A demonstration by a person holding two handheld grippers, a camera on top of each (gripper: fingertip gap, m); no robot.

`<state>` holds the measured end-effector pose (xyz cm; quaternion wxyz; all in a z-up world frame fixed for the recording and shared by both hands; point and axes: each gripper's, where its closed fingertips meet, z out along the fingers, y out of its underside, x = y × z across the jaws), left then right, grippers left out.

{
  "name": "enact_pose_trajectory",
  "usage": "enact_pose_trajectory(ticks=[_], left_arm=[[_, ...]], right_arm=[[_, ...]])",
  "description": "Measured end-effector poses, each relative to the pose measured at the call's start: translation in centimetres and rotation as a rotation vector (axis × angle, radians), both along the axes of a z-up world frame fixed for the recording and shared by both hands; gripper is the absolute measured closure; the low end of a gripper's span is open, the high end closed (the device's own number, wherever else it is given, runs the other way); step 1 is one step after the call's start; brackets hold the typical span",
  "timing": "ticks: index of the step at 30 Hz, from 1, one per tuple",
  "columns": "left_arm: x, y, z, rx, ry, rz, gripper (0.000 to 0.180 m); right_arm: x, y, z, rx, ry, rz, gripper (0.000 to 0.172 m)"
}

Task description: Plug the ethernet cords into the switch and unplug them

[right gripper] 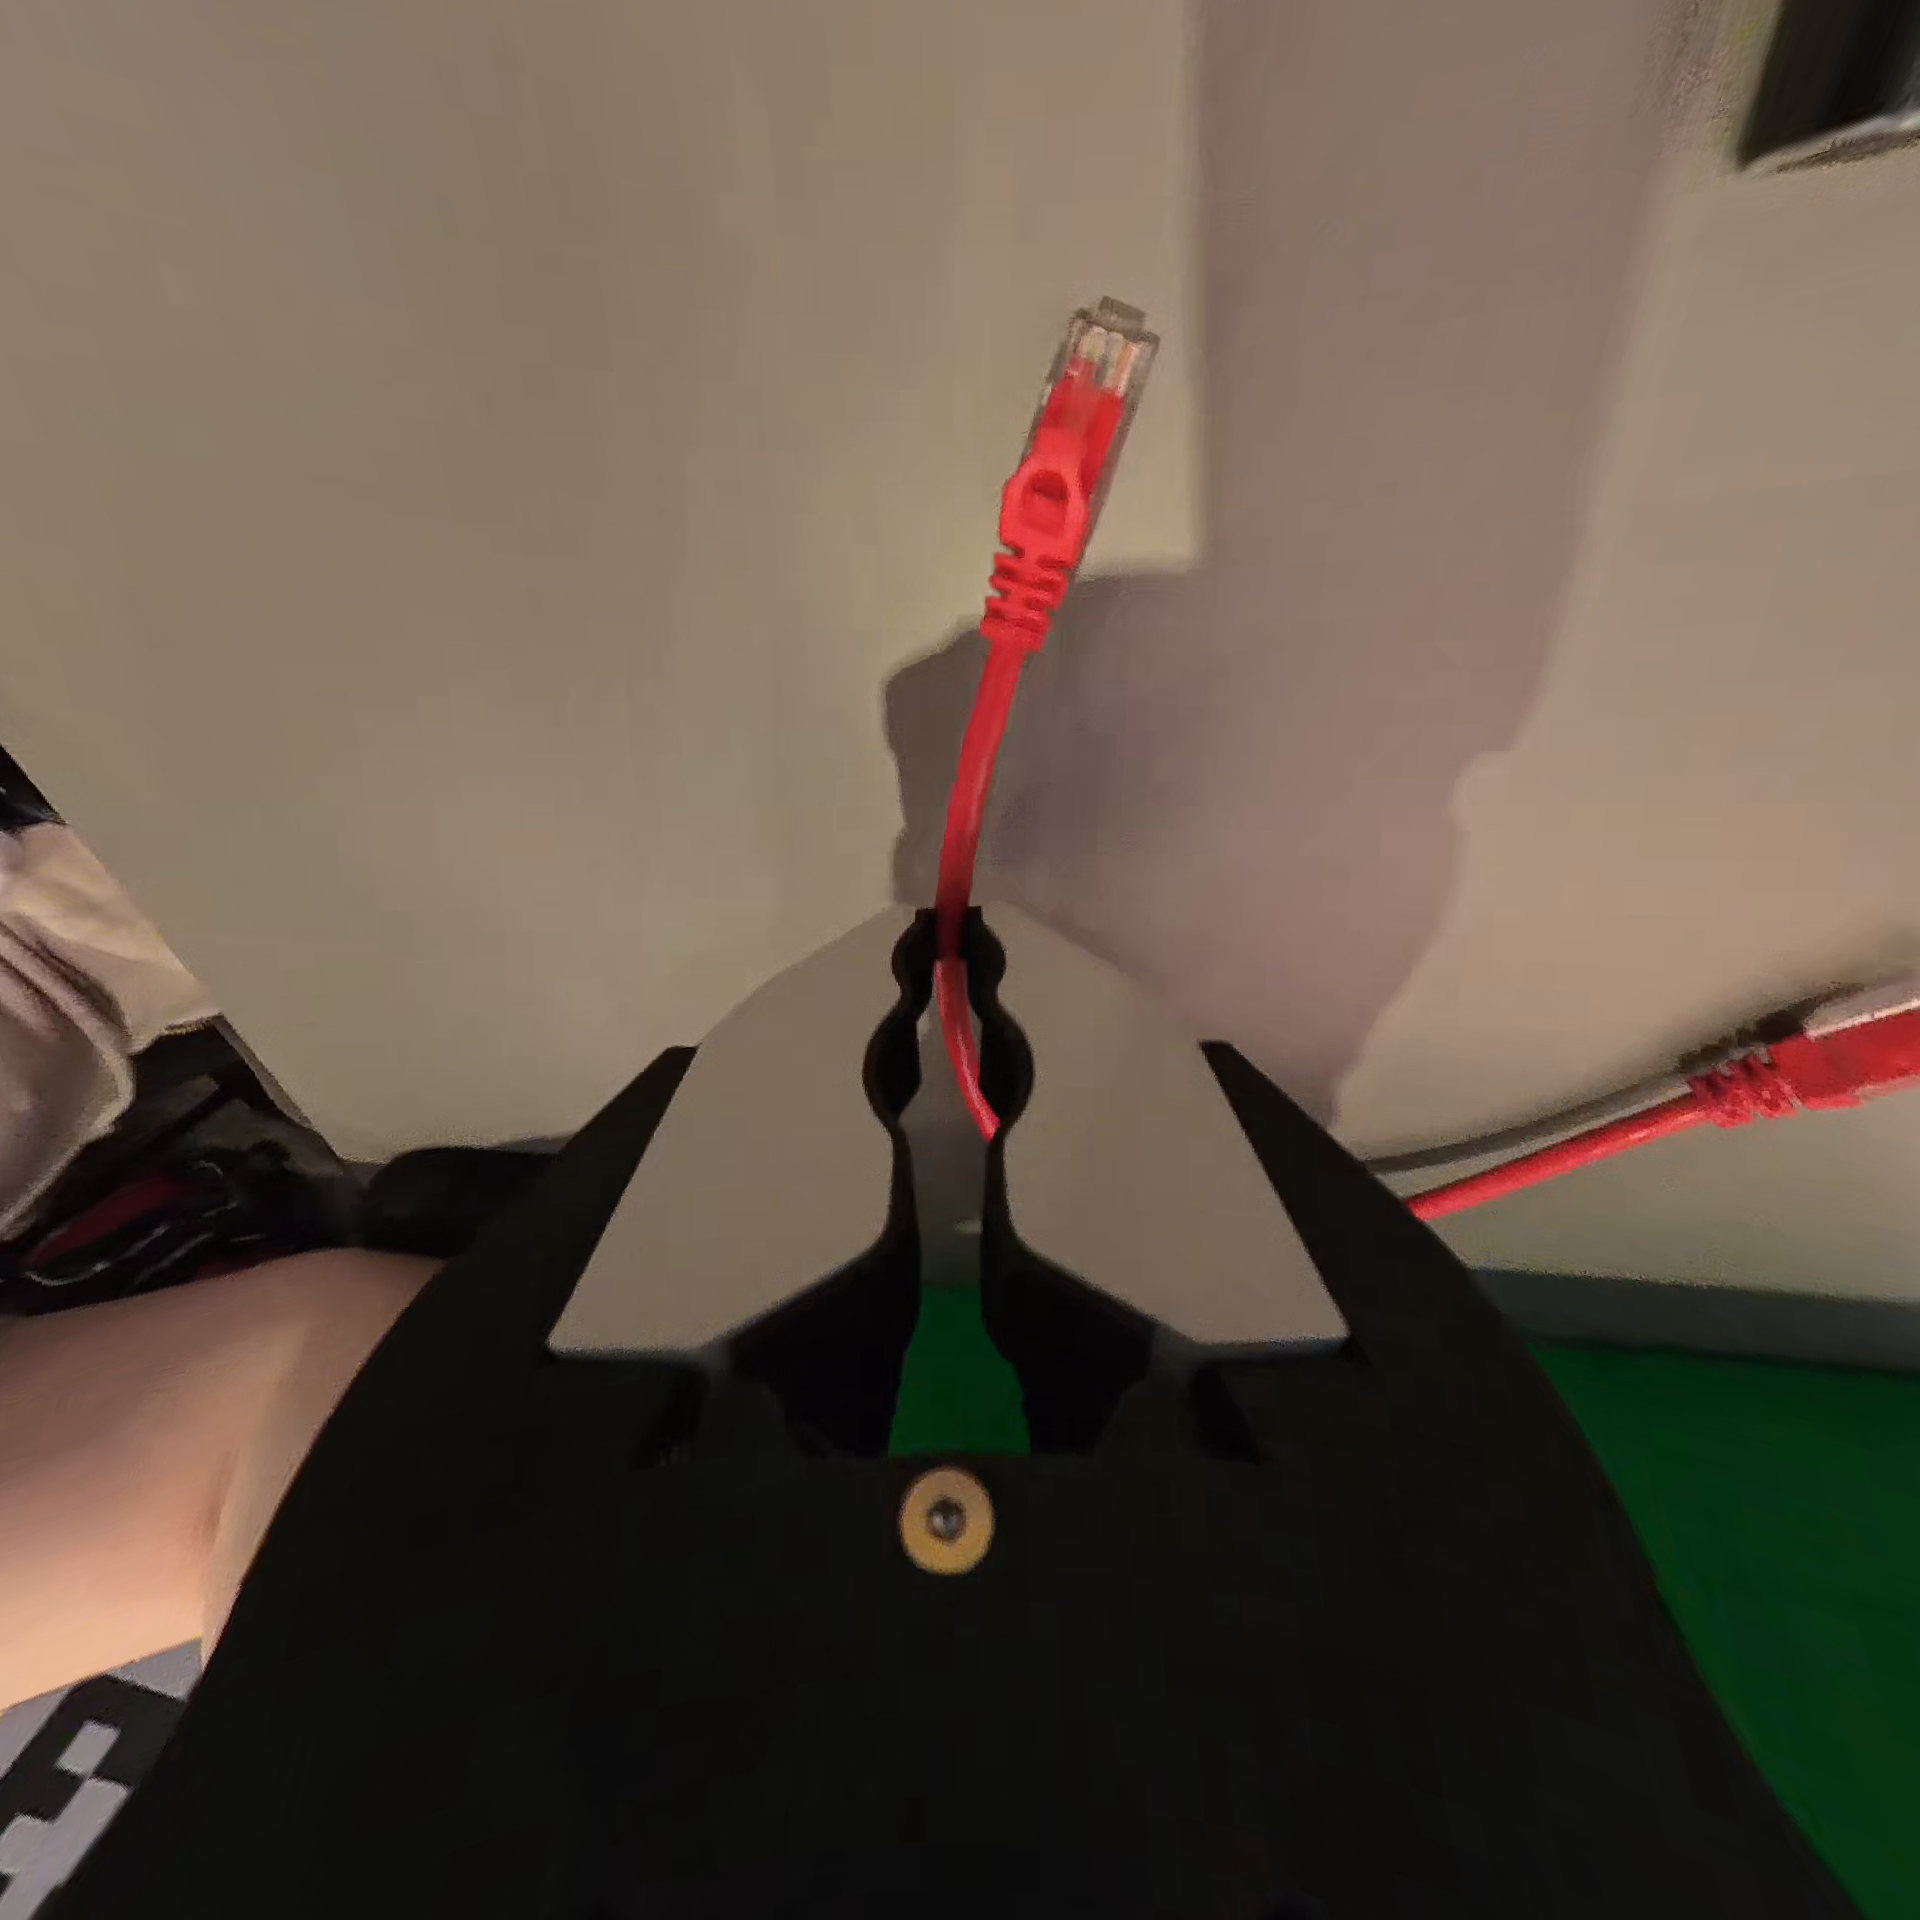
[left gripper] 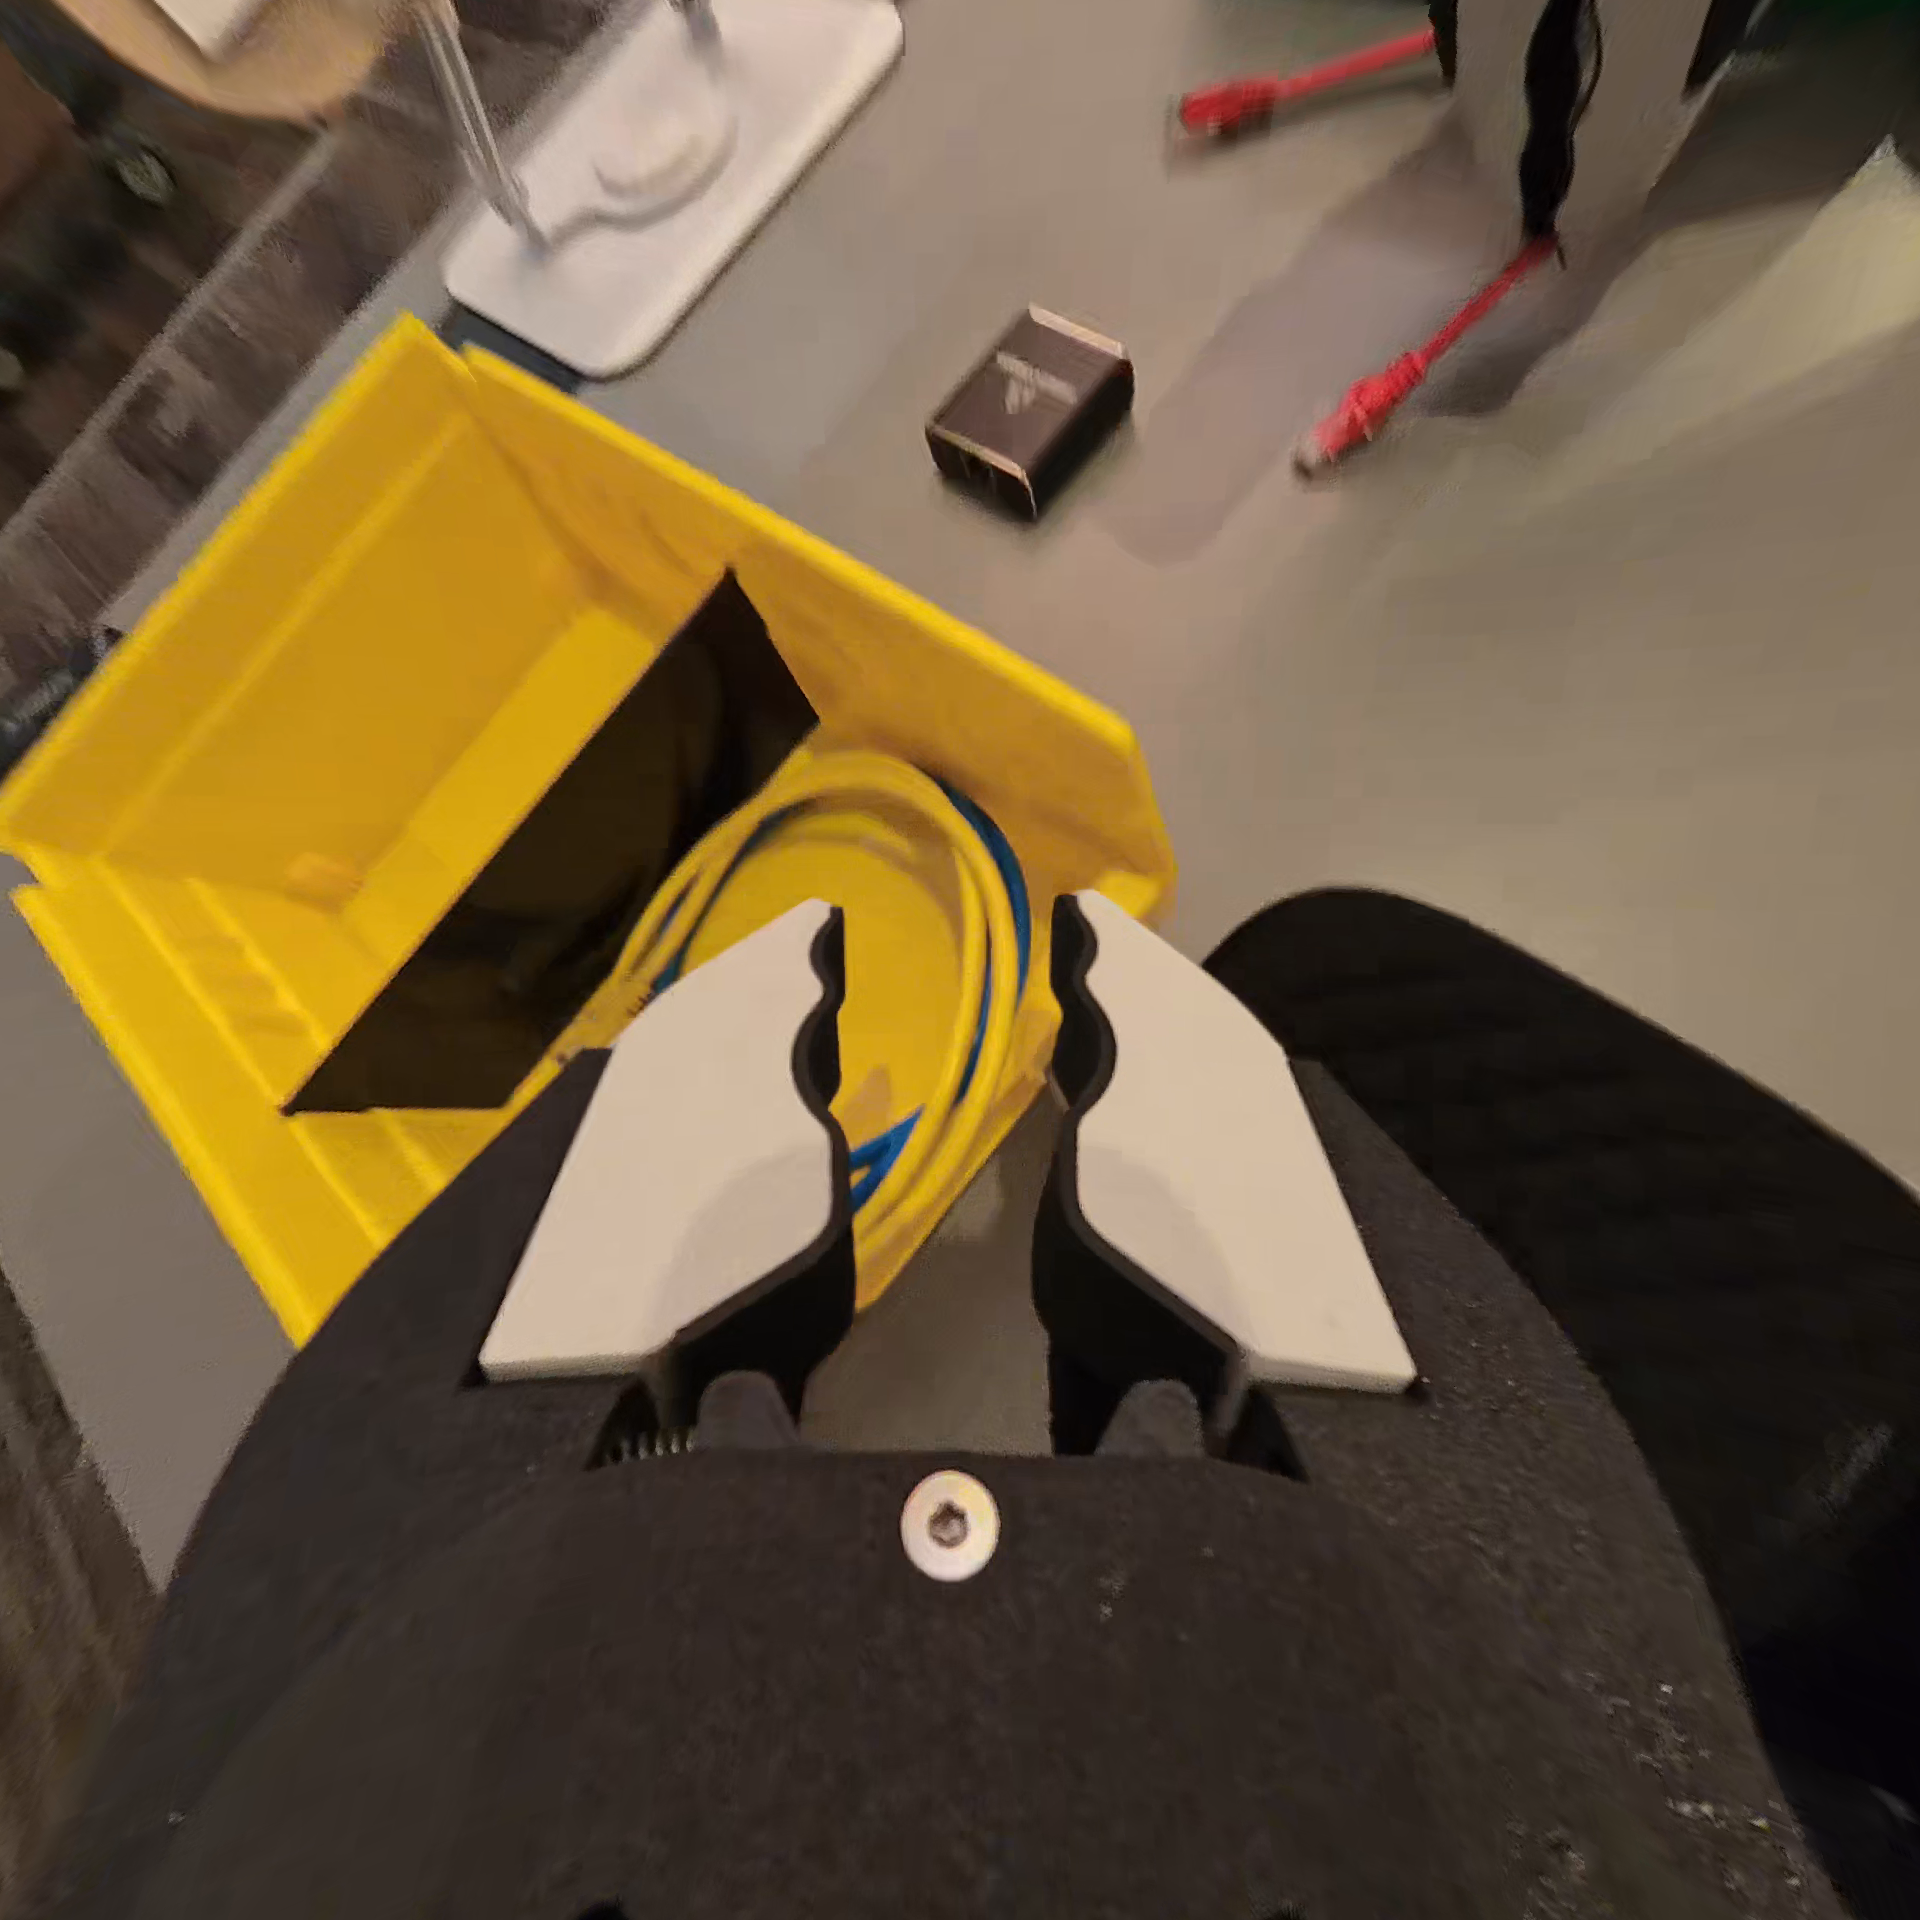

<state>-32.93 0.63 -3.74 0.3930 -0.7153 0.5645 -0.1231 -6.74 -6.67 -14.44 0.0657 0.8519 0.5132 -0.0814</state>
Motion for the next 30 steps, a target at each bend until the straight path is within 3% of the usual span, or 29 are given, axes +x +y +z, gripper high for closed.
enact_pose_trajectory(ticks=[6, 13, 22, 30], left_arm=[[-2.1, -0.1, -4.2, -0.096, 0.092, -0.039, 0.152], [-2.4, 0.1, -5.5, -0.097, 0.152, -0.052, 0.168], [-1.8, 0.7, -2.8, -0.13, 0.076, -0.034, 0.174], [-2.2, 3.7, 4.7, 0.001, -0.005, 0.088, 0.175]], right_arm=[[0.4, 1.8, 1.4, 0.111, 0.048, -0.053, 0.152], [1.0, 3.1, 4.2, 0.248, 0.107, -0.086, 0.152], [0.6, 3.4, 5.0, 0.304, 0.104, -0.049, 0.153], [0.4, 5.5, 7.8, 0.483, 0.172, -0.065, 0.154]])
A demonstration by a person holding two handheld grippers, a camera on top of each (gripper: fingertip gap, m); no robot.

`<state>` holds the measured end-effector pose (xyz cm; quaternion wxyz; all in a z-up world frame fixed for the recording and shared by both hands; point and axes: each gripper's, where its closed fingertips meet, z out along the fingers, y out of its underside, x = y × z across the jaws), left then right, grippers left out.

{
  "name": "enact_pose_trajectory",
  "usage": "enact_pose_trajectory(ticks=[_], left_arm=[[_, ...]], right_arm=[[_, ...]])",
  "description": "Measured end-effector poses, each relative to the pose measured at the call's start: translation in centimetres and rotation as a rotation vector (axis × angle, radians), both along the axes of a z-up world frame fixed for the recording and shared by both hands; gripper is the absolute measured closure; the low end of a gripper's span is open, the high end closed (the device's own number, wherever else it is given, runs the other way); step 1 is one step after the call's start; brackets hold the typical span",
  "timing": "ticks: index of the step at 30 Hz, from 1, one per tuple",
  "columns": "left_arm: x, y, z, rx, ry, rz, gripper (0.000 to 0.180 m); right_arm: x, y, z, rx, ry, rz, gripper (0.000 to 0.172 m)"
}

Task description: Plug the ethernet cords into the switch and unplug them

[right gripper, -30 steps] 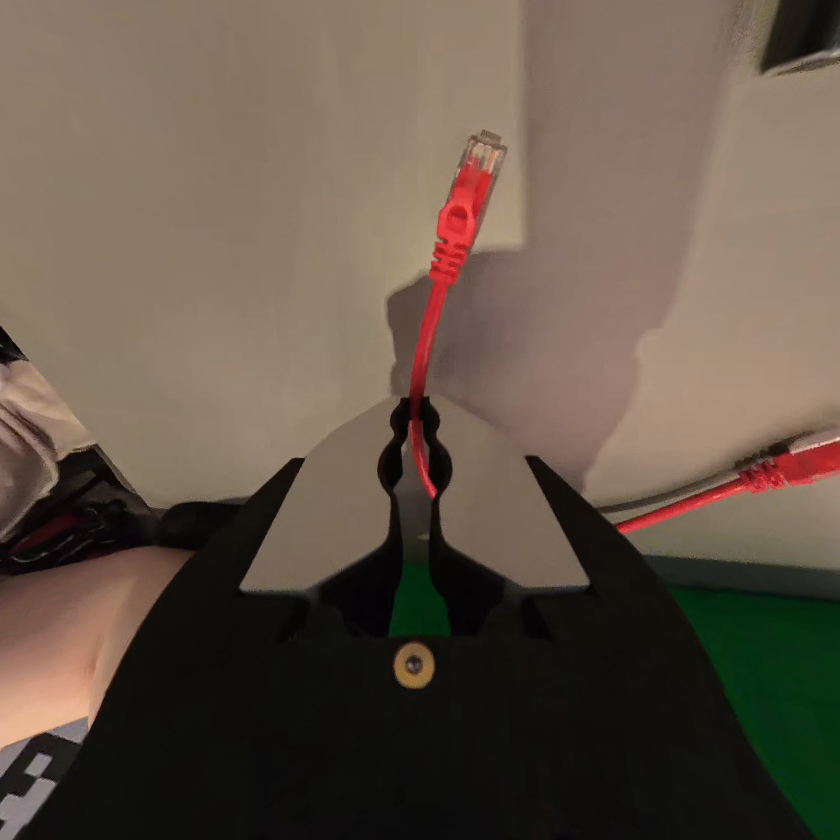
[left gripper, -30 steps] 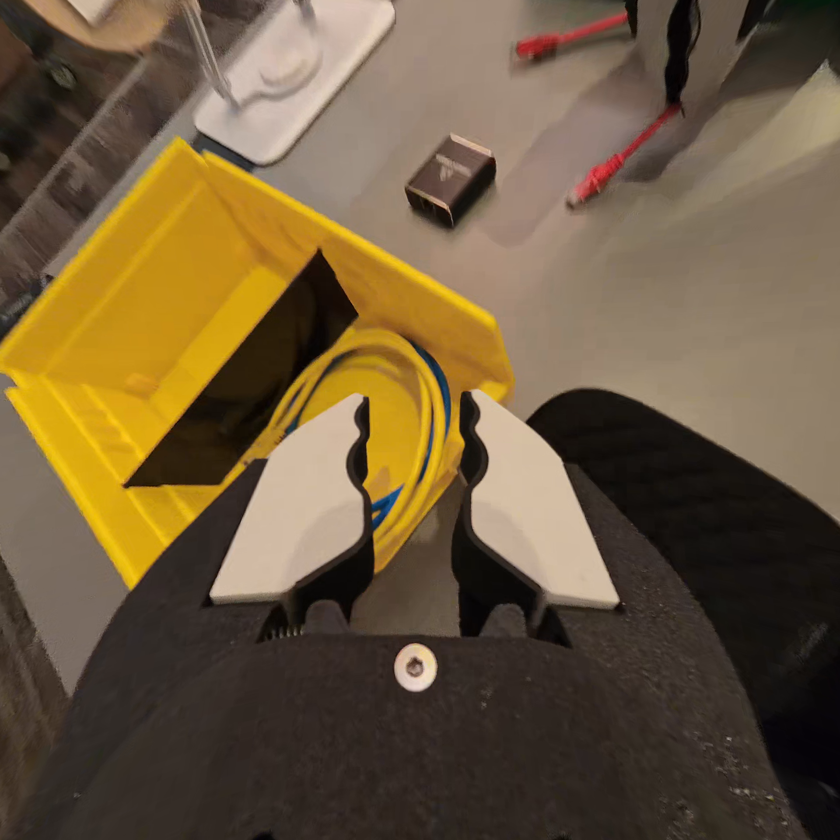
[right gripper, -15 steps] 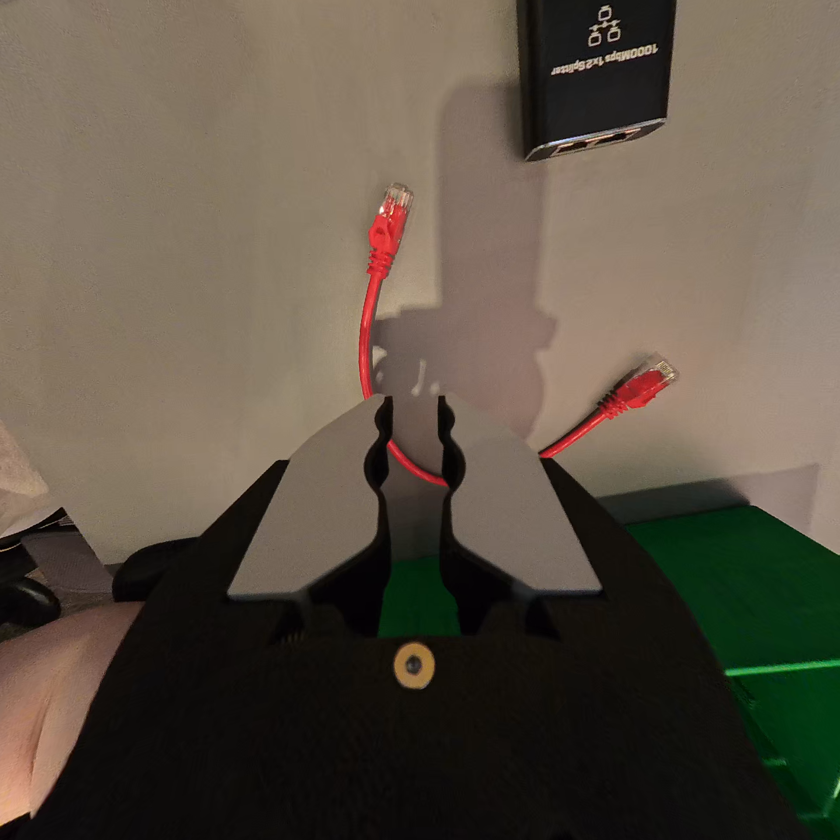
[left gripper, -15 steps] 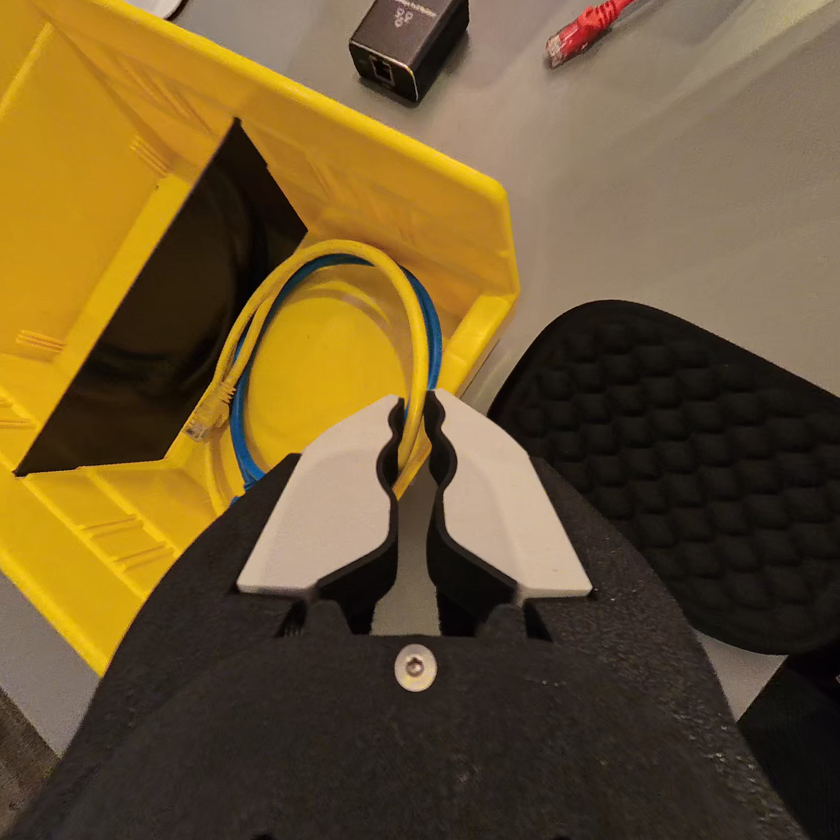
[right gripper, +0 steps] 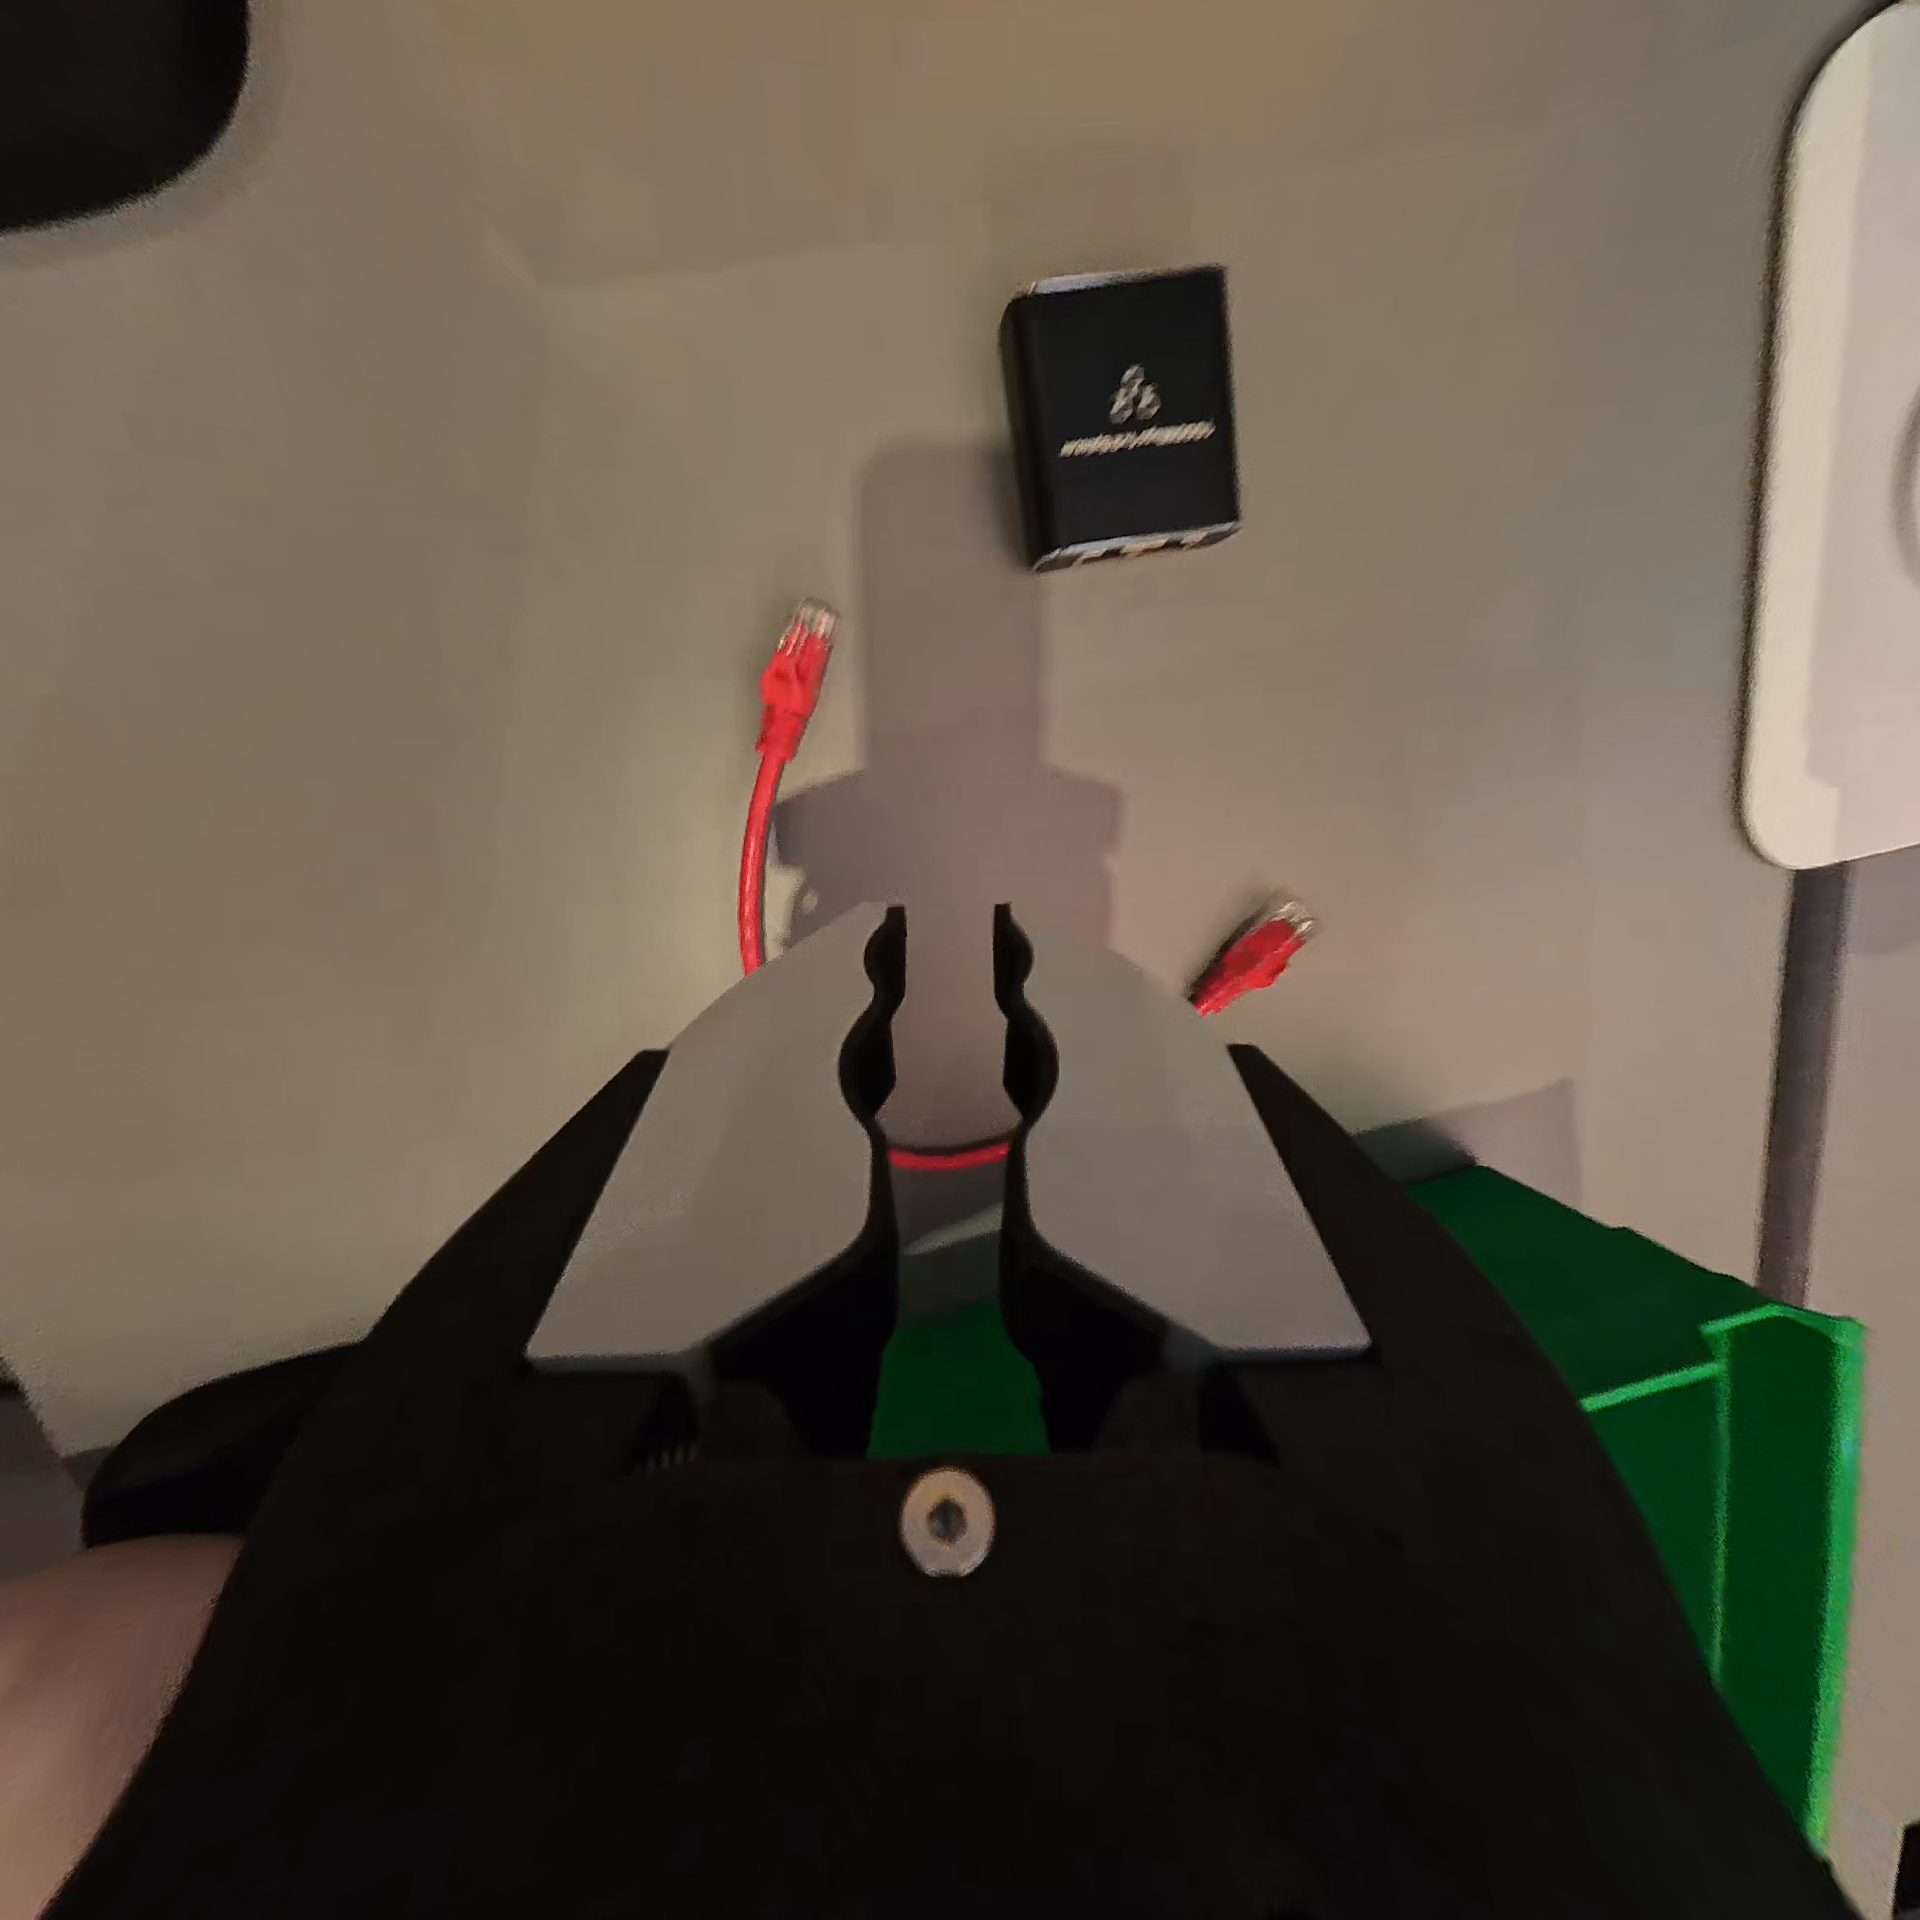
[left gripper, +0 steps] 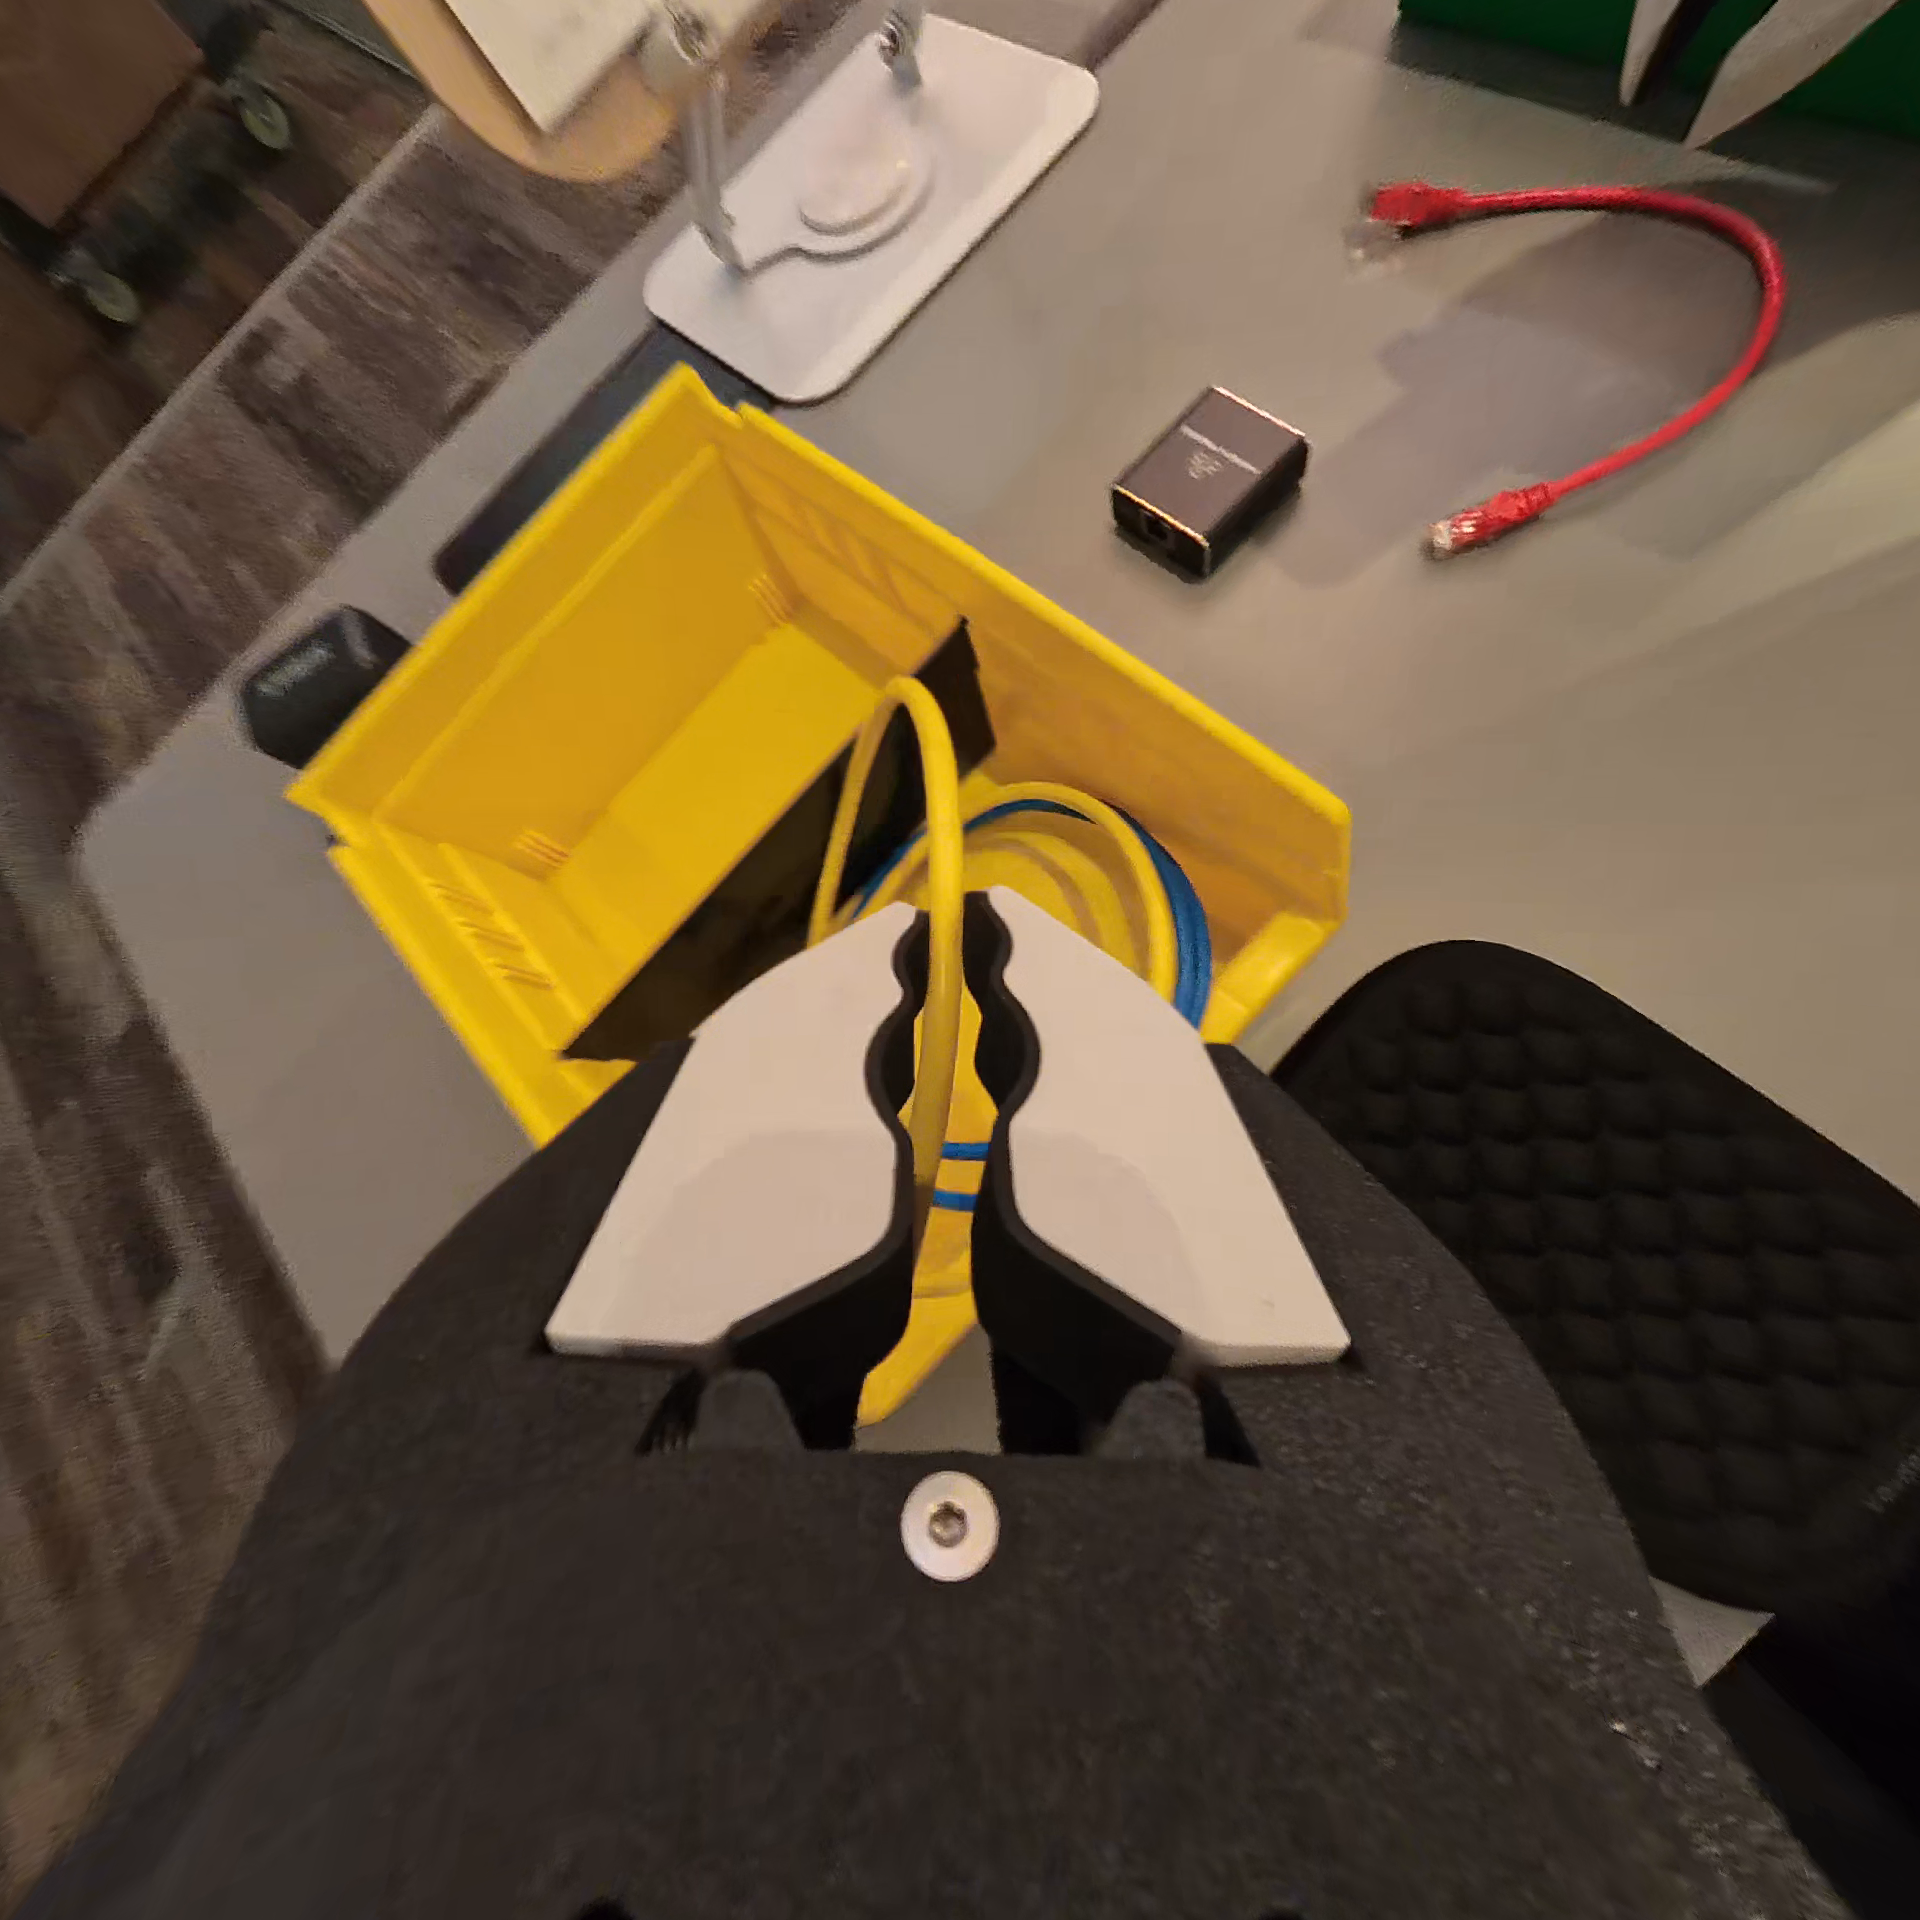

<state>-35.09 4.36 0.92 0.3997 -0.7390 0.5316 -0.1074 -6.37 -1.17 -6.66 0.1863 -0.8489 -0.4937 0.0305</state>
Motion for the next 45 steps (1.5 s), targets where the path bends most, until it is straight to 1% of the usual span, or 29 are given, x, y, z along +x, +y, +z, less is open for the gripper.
enact_pose_trajectory(ticks=[4, 7, 10, 13, 14, 15, 17, 19, 21, 23, 24, 26, 27, 28, 29, 30, 31, 33, 35, 36, 37, 39, 41, 43, 45], left_arm=[[-0.5, 1.1, 5.2, 0.121, 0.096, 0.036, 0.175], [-0.5, 1.6, 9.6, 0.187, 0.133, 0.059, 0.175], [0.1, 1.7, 14.2, 0.255, 0.132, 0.064, 0.175], [2.2, 0.3, 18.1, 0.282, 0.095, 0.009, 0.175], [3.2, -0.3, 19.1, 0.292, 0.08, -0.014, 0.175], [4.3, -0.9, 19.8, 0.299, 0.076, -0.038, 0.175], [6.4, -1.8, 20.9, 0.326, 0.085, -0.07, 0.174], [8.7, -2.5, 21.3, 0.33, 0.103, -0.111, 0.175], [10.8, -2.9, 21.6, 0.336, 0.114, -0.147, 0.175], [12.7, -3.3, 21.9, 0.339, 0.12, -0.185, 0.175], [13.6, -3.5, 22.1, 0.34, 0.117, -0.203, 0.175], [15.2, -4.2, 22.3, 0.325, 0.105, -0.257, 0.175], [15.8, -4.5, 22.4, 0.321, 0.099, -0.277, 0.175], [16.4, -4.7, 22.5, 0.322, 0.096, -0.289, 0.175], [16.9, -4.9, 22.4, 0.32, 0.096, -0.302, 0.175], [17.4, -5.2, 22.1, 0.307, 0.096, -0.323, 0.175], [18.1, -5.8, 21.3, 0.277, 0.093, -0.357, 0.175], [19.9, -7.4, 18.8, 0.179, 0.084, -0.43, 0.175], [21.6, -8.4, 15.2, 0.118, 0.109, -0.467, 0.175], [22.4, -8.6, 13.0, 0.102, 0.131, -0.475, 0.175], [23.1, -8.7, 10.7, 0.083, 0.153, -0.475, 0.175], [24.5, -8.6, 6.6, 0.024, 0.158, -0.452, 0.175], [25.6, -8.3, 3.6, -0.063, 0.127, -0.431, 0.175], [26.4, -7.5, 1.9, -0.097, 0.082, -0.411, 0.175], [27.0, -7.0, 1.1, -0.13, 0.033, -0.409, 0.175]], right_arm=[[-0.6, 1.1, 1.9, 0.114, 0.055, 0.008, 0.155], [-0.7, 1.9, 3.2, 0.198, 0.079, 0.009, 0.156], [-0.6, 2.3, 4.3, 0.252, 0.106, 0.003, 0.156], [0.1, 2.2, 5.6, 0.295, 0.134, -0.009, 0.155], [0.1, 2.4, 6.5, 0.336, 0.156, -0.008, 0.155], [-0.3, 2.5, 7.6, 0.388, 0.199, 0.01, 0.152], [-2.2, 2.2, 10.7, 0.532, 0.329, 0.095, 0.139], [-4.5, 0.6, 14.1, 0.707, 0.429, 0.223, 0.114], [-6.3, -1.2, 16.2, 0.881, 0.435, 0.335, 0.103], [-7.2, -2.1, 17.8, 1.052, 0.373, 0.375, 0.099], [-7.3, -2.3, 18.3, 1.108, 0.341, 0.383, 0.101], [-7.0, -2.4, 19.0, 1.189, 0.267, 0.374, 0.115], [-6.8, -2.5, 18.6, 1.189, 0.227, 0.392, 0.126], [-6.5, -2.7, 18.4, 1.191, 0.193, 0.412, 0.161], [-6.3, -3.0, 18.5, 1.211, 0.184, 0.436, 0.168], [-6.0, -3.3, 18.4, 1.198, 0.18, 0.444, 0.171], [-5.6, -3.5, 17.7, 1.113, 0.174, 0.445, 0.171], [-4.1, -4.2, 15.2, 0.868, 0.136, 0.414, 0.171], [-2.7, -6.2, 10.8, 0.548, 0.102, 0.433, 0.171], [-2.0, -7.0, 8.7, 0.426, 0.065, 0.445, 0.171], [-1.3, -7.7, 6.6, 0.319, 0.032, 0.458, 0.17], [-0.1, -7.7, 3.7, 0.166, -0.013, 0.433, 0.17], [0.8, -8.3, 1.3, -0.021, -0.004, 0.378, 0.17], [1.8, -8.3, 0.0, -0.11, -0.001, 0.336, 0.169], [2.1, -8.3, -0.3, -0.138, 0.041, 0.322, 0.168]])
